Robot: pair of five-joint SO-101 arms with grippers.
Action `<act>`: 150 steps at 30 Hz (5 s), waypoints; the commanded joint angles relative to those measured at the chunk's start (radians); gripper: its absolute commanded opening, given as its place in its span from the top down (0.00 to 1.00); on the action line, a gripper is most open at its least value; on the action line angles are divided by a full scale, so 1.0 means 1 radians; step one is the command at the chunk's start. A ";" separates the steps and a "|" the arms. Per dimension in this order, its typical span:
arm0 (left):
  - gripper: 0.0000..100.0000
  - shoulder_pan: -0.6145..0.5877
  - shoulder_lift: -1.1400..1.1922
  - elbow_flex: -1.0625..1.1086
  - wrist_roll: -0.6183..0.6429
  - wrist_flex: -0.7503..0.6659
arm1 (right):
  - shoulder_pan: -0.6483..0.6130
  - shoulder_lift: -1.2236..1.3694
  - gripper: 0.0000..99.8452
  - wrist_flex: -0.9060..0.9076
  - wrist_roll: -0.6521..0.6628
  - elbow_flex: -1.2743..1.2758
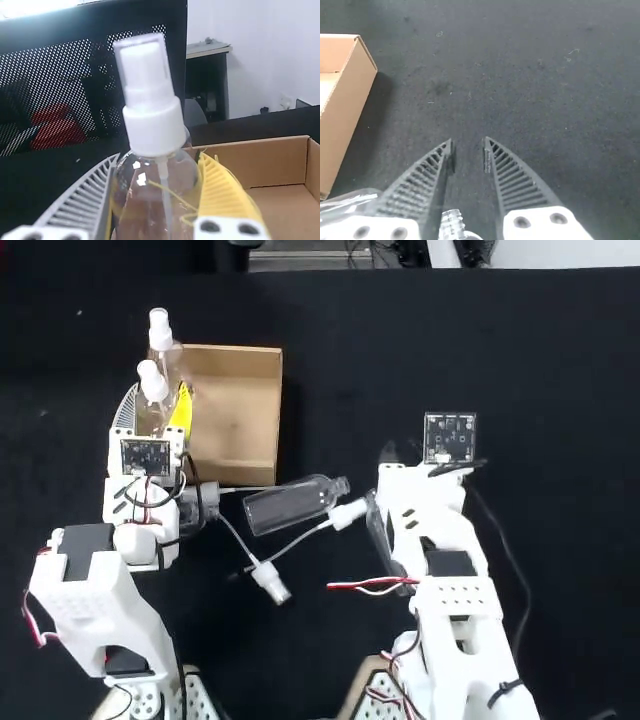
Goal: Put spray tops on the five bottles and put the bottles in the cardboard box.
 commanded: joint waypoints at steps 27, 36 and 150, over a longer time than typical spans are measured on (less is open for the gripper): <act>0.81 -0.016 0.112 -0.007 -0.009 -0.026 | 0.017 -0.041 0.92 -0.025 -0.008 -0.007; 0.66 -0.016 0.120 -0.007 -0.009 -0.026 | 0.017 -0.041 0.92 -0.025 -0.008 -0.008; 0.69 -0.297 -0.377 -1.021 -0.098 2.292 | 0.017 -0.041 0.92 -0.025 -0.008 -0.005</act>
